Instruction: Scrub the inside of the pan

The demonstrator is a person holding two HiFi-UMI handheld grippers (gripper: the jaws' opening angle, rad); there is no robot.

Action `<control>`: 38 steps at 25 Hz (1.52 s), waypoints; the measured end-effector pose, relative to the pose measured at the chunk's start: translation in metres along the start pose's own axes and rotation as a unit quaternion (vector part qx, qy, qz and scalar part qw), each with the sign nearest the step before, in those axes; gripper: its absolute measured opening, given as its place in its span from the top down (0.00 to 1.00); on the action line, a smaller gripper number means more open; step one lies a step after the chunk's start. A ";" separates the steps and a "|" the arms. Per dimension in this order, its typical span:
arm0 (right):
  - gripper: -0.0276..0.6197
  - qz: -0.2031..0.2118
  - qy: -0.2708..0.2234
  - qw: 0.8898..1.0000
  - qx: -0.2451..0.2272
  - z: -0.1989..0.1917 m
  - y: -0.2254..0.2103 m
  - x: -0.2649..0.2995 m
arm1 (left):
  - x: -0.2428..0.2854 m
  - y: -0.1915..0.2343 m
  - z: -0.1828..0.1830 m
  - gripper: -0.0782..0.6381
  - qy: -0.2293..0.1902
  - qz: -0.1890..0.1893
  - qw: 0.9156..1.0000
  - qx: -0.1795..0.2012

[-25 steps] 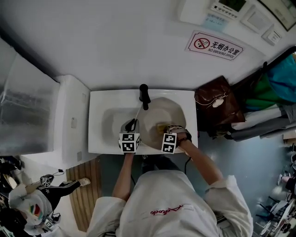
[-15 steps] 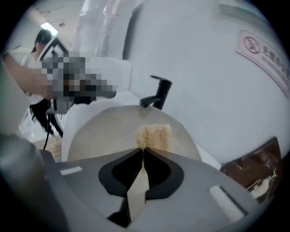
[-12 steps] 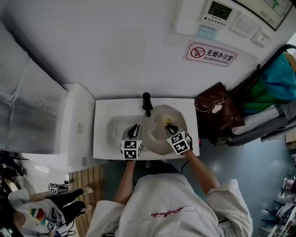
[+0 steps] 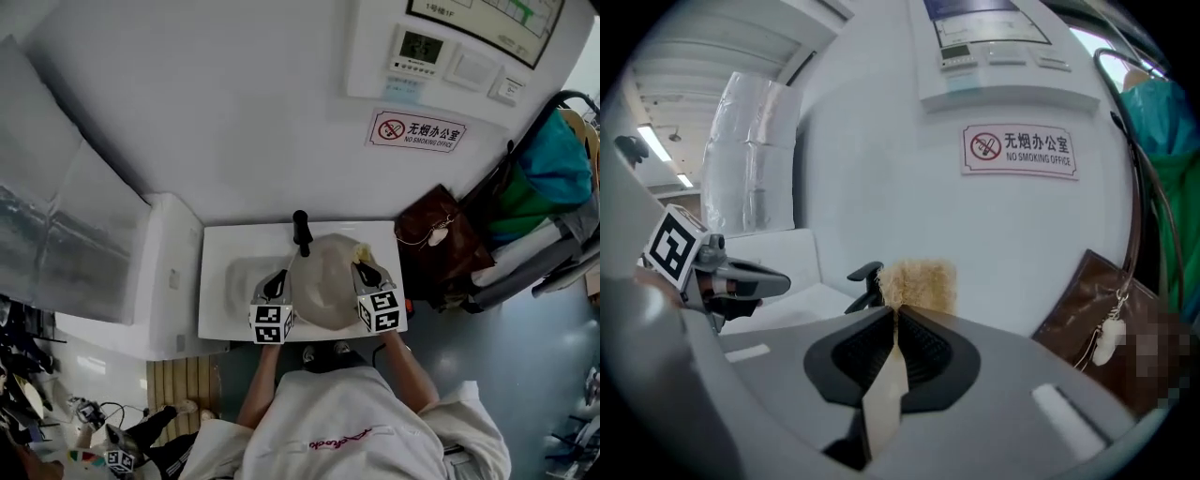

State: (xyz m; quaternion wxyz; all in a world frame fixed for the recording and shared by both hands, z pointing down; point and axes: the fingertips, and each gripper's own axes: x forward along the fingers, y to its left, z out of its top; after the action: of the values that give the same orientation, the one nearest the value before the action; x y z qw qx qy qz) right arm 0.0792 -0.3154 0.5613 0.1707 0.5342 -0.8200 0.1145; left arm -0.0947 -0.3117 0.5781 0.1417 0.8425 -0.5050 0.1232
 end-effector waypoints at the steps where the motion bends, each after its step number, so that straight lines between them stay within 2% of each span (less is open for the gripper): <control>1: 0.92 -0.003 -0.010 1.000 0.000 0.005 -0.002 -0.004 | 0.000 -0.002 0.003 0.89 -0.003 0.000 1.000 0.002; 10: 0.92 -0.016 -0.069 0.997 -0.018 0.045 -0.031 -0.042 | 0.004 -0.031 0.032 0.89 -0.024 -0.002 1.000 0.006; 16: 0.92 -0.021 -0.088 0.996 -0.004 0.056 -0.058 -0.047 | 0.009 -0.043 0.066 0.89 -0.050 0.006 0.999 0.015; 22: 0.92 -0.014 -0.095 0.995 -0.001 0.063 -0.067 -0.046 | 0.016 -0.045 0.086 0.89 -0.062 0.018 0.998 0.018; 38: 0.92 0.007 -0.098 0.995 -0.001 0.070 -0.069 -0.032 | 0.024 -0.043 0.090 0.89 -0.062 0.035 0.997 0.024</control>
State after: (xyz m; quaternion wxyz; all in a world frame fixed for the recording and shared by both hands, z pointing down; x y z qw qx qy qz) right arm 0.1434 -0.3421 0.4849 0.0889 0.5366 -0.8369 0.0616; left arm -0.0400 -0.3444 0.4976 0.0858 0.8332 -0.5391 0.0881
